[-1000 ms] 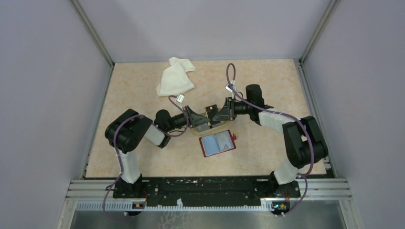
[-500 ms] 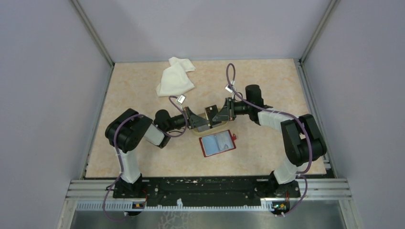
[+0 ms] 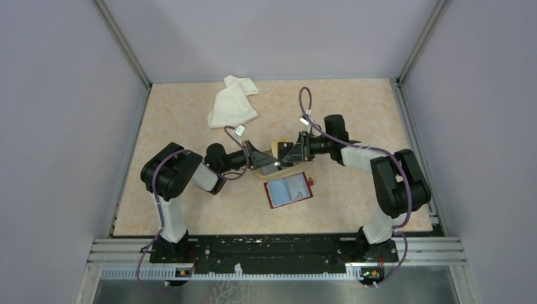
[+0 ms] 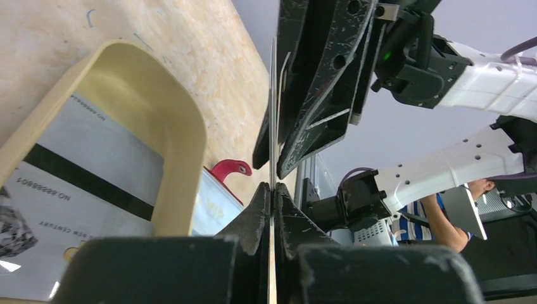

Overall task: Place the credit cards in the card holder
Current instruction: Pick up the credit card from the storage box, then place the credit card in the storage box.

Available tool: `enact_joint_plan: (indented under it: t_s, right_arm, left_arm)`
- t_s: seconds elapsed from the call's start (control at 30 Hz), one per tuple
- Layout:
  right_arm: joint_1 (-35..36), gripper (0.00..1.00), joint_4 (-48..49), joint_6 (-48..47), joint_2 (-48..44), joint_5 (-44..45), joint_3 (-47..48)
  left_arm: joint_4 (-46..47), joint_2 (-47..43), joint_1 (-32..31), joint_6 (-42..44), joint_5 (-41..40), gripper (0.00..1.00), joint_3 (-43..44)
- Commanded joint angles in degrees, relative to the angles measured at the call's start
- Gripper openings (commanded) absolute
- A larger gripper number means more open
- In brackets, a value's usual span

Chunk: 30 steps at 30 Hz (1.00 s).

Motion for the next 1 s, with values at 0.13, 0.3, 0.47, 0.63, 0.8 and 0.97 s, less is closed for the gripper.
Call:
enact_joint_plan:
  t_s: [0.13, 0.3, 0.47, 0.63, 0.8, 0.97]
  right_arm:
    - [-1.97, 0.11, -0.17, -1.13, 0.91, 5.86, 1.23]
    - [-3.10, 0.08, -0.09, -1.08, 0.53, 6.00, 0.93]
    - [-4.20, 0.03, 0.39, -1.06, 0.14, 4.76, 0.71]
    - [-4.24, 0.00, 0.73, -1.46, -0.23, 3.87, 0.61]
    - [-4.40, 0.00, 0.24, -2.56, -1.75, 3.45, 0.94]
    - [-4.41, 0.00, -0.78, -5.14, -4.21, 1.77, 1.40]
  left_arm:
    - [0.95, 2.06, 1.17, 0.54, 0.25, 0.00, 1.66]
    - [-0.25, 1.41, 2.02, 1.56, -1.56, 0.00, 0.46]
    - [-3.96, -0.03, 2.42, 3.97, -3.38, 0.00, -0.80]
    - [-6.90, -1.10, 2.42, 6.37, -4.52, 0.00, -1.40]
    - [-14.11, -3.67, 2.29, 9.84, -7.05, 0.00, -1.47]
    - [-29.88, -7.08, 0.78, 16.00, -12.65, 0.00, 1.08]
